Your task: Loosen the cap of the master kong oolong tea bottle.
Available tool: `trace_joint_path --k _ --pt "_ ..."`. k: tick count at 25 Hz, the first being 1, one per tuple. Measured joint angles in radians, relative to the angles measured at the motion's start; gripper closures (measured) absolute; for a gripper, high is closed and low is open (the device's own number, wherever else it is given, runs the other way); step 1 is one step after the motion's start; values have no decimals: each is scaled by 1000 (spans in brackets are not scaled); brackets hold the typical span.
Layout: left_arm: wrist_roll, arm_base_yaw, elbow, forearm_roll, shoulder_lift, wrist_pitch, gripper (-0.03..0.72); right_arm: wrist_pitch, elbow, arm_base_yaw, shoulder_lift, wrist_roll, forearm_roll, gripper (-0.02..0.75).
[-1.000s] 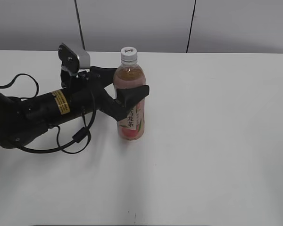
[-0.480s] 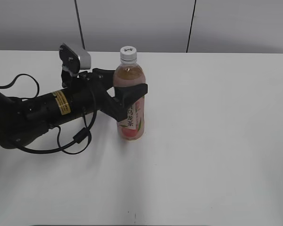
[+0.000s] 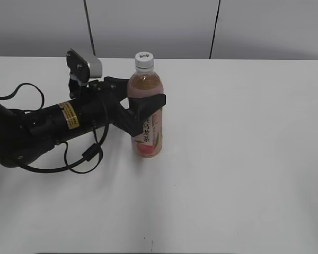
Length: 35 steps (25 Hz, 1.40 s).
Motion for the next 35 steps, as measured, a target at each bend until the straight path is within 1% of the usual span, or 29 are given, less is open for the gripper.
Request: trace_joint_path --k 15,17,20,23,26,28,31,35 --pt "0 0 0 0 0 -2 221 -21 -6 0 0 0 6 269" --pt "0 0 0 0 0 -2 221 -67 -12 0 0 0 14 269" --pt "0 0 0 0 0 -2 221 -215 -12 0 8 0 34 269" --pt "0 0 0 0 0 -2 221 -363 -12 0 74 0 96 291" --pt "0 0 0 0 0 -2 221 -462 -13 0 202 0 177 333" --pt "0 0 0 0 0 -2 221 -504 -18 0 305 -18 253 357" --pt "0 0 0 0 0 -2 221 -535 -51 0 482 -117 384 373" --pt "0 0 0 0 0 -2 221 -534 -155 0 693 -336 541 376"
